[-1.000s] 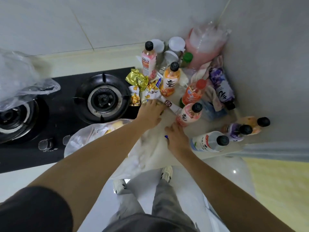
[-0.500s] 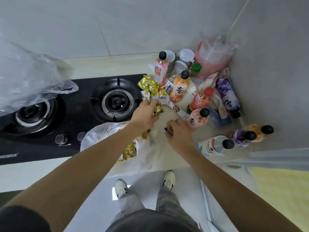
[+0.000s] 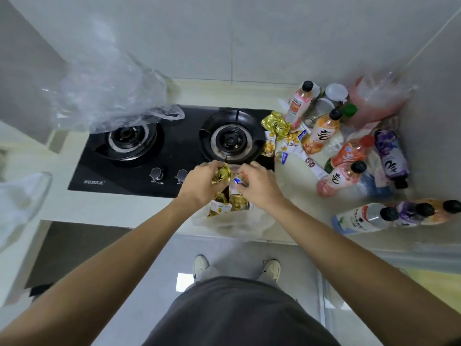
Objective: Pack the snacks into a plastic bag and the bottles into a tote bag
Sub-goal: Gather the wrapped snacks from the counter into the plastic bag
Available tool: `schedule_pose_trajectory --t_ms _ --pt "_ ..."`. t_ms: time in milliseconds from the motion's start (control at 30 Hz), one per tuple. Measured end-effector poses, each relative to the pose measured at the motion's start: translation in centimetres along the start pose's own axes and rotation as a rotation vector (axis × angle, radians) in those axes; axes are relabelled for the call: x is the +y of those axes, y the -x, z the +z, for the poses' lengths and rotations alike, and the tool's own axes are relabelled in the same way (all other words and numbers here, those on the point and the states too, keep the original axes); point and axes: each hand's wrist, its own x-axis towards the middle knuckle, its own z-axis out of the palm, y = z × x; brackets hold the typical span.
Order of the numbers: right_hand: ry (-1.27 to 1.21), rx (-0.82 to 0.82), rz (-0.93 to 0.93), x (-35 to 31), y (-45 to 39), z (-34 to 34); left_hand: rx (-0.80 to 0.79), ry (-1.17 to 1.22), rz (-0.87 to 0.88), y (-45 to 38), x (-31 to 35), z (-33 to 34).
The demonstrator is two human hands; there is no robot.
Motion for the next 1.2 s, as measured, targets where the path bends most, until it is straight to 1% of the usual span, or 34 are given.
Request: schedule_pose_trajectory --t_ms 67,167,233,400,467,633,767,933,1067,1200 --pt "0.020 -0.025 -0.001 0.0 0.4 0.8 -0.027 0.019 -0.008 1.0 -0.6 1.2" --pt "0.071 -0.074 0.018 0.3 1.1 1.4 -0.085 -0.011 -0.073 2.0 -0.5 3.0" --pt "0.090 -0.097 0.035 0.5 1.5 1.4 -0.094 -0.019 -0.100 2.3 -0.3 3.9" --pt "0.119 -0.058 0.051 1.3 1.8 0.8 -0.103 -0.037 -0.138 2.3 0.1 4.9" --pt "0.128 -0.028 0.061 1.8 1.8 0.3 -0.070 -0.052 -0.111 2.2 0.2 4.8" --pt "0.123 0.049 0.123 3.4 1.0 -1.1 0.025 -0.105 0.023 0.7 1.0 4.0" --pt "0.156 0.070 0.192 6.0 -0.1 -2.5 0.065 -0.150 0.119 -2.1 3.2 3.8" --pt "0.237 0.007 0.227 10.7 -2.0 -3.3 -0.040 -0.171 0.164 -7.7 6.6 4.5" --pt "0.247 -0.022 0.139 15.1 -4.1 -2.2 -0.127 -0.292 0.177 -13.4 8.3 6.2" --pt "0.254 -0.090 0.043 17.3 -6.3 -1.0 -0.153 -0.390 0.230 -18.1 9.0 8.0"
